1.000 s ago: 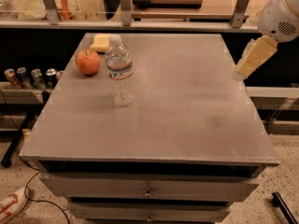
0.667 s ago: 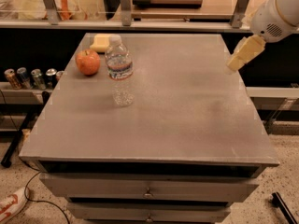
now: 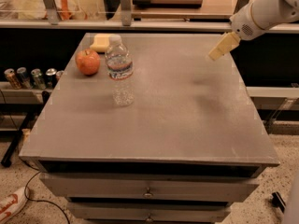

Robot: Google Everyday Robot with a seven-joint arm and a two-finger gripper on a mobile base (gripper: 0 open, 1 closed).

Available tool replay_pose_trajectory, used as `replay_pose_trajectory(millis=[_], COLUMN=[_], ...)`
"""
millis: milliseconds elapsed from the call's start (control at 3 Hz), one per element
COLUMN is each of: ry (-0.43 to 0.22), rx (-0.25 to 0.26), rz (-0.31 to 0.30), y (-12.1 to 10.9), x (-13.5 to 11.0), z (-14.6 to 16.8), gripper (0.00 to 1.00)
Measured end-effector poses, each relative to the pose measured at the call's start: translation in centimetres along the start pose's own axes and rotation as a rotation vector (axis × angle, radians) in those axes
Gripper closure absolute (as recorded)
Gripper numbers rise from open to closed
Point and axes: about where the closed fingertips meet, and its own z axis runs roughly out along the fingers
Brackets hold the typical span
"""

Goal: Pick water bottle

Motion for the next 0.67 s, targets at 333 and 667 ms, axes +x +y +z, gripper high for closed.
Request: replay_pose_trajectory(millis=[333, 667], ry=[-0.027, -0.034], rx=[0.031, 0.057], rz=[0.035, 0.073], y=[-2.5, -4.1], x=[-1.0, -1.2], z=[3.6, 6.4], gripper=[0.00, 0.00])
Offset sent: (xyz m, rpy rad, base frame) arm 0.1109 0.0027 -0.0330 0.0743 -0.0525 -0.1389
